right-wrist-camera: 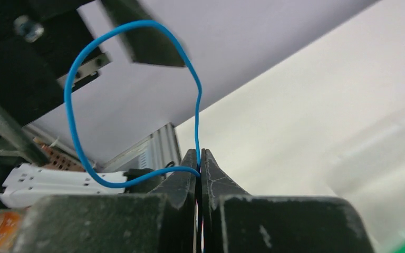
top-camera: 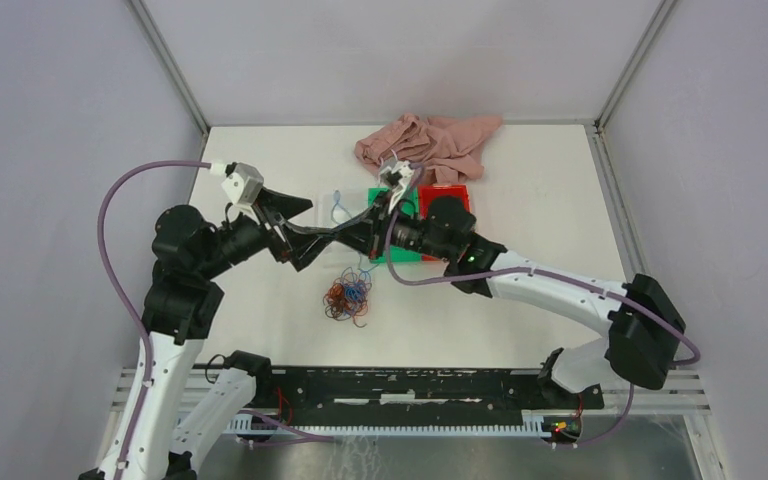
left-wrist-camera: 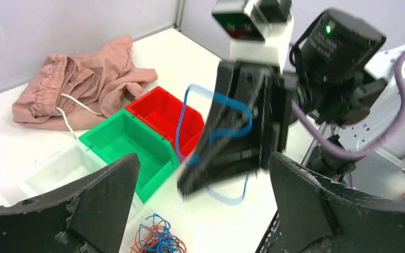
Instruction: Untangle the cables
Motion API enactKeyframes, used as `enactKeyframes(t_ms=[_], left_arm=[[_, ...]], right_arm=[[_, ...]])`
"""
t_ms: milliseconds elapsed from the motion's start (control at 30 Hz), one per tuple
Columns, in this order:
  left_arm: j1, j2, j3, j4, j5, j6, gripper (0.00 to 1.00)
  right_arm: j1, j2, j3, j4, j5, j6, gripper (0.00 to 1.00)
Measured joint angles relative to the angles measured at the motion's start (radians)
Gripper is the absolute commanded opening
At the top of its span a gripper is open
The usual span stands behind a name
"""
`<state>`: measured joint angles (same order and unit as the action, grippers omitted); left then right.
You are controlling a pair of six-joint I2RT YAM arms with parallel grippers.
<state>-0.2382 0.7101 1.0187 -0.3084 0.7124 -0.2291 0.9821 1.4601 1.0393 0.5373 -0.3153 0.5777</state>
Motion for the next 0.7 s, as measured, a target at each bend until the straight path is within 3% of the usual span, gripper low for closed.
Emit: enactKeyframes(t_ms=[300, 500, 700], left_arm=[[0.0, 0.012, 0.02, -0.179, -0.003, 0.114, 0.99], [0.0, 0.017, 0.02, -0.225, -0.005, 0.142, 0.99], [0.0, 0.022, 0.02, -0.237, -0.005, 0.146, 0.99]], right_arm=[[-0.288, -0.134, -0.006, -0.389, 0.116, -0.049, 0.0], [-0.343, -0.102, 0.046, -0.682, 0.405, -0.164, 0.0], [-0.386, 0.021, 0.055, -0.779, 0.611, -0.232, 0.05]])
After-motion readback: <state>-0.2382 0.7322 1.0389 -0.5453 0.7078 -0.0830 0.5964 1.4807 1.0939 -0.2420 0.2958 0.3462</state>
